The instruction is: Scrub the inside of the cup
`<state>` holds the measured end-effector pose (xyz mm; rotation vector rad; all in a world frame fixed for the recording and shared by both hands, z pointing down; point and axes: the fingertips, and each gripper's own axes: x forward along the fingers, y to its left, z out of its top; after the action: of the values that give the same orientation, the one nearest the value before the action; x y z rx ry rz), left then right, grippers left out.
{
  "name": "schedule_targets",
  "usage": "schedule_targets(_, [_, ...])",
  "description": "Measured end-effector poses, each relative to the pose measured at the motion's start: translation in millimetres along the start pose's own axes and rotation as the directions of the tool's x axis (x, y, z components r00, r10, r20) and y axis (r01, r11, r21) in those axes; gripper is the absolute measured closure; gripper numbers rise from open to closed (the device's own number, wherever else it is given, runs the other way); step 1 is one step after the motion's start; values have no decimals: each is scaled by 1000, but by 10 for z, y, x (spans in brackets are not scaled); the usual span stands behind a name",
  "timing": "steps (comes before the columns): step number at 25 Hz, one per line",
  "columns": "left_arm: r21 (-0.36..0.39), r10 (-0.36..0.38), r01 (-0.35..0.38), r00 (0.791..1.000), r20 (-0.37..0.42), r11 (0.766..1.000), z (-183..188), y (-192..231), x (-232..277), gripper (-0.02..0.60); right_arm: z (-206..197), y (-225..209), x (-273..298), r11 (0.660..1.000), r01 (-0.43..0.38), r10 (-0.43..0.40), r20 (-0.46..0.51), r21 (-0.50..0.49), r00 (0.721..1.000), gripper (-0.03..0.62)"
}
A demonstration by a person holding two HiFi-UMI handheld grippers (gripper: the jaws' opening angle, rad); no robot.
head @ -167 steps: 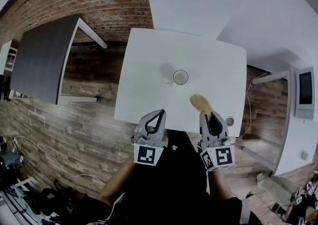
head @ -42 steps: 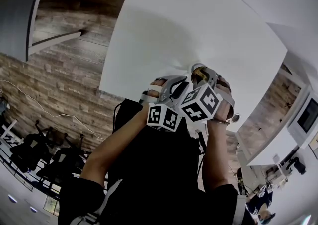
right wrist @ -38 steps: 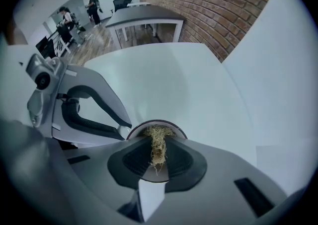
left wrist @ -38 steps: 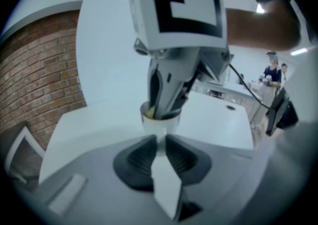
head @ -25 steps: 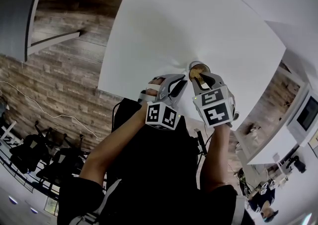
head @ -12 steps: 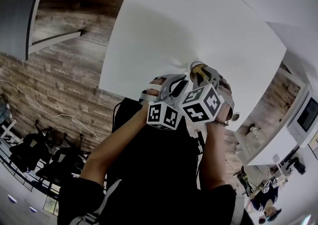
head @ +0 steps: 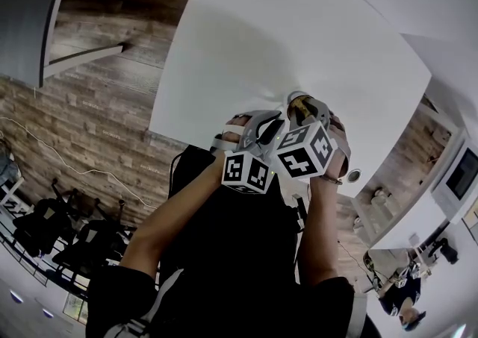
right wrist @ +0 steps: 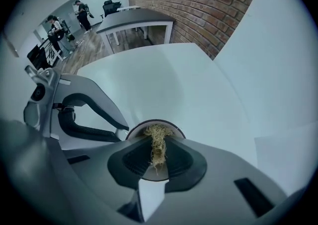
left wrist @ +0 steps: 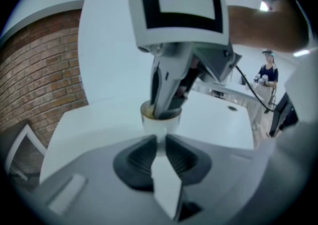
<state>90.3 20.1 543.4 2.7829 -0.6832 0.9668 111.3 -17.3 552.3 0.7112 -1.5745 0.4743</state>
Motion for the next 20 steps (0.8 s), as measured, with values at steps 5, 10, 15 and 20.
schedule_targets(5, [-4,9,-9,1000,-3,1000,-6,-5,6,522,-33,78,-2,995,-97,97,-32,-20,995,540])
schedule_targets(10, [-8,12,-12,1000,-2,1000,-23,3,3,522,-58,130,-80,988,-151,149,-53,-29,987,540])
schedule_targets(15, [-6,8,-8,1000,-11,1000,-53,20,-4,522,-39,136,-280,986,-164,163,-33,-18,986,540])
schedule_targets(20, [-2,3,-3,1000,-22,1000,-64,21,17,522,-37,111,-525,987,-158,158,3,-12,987,540])
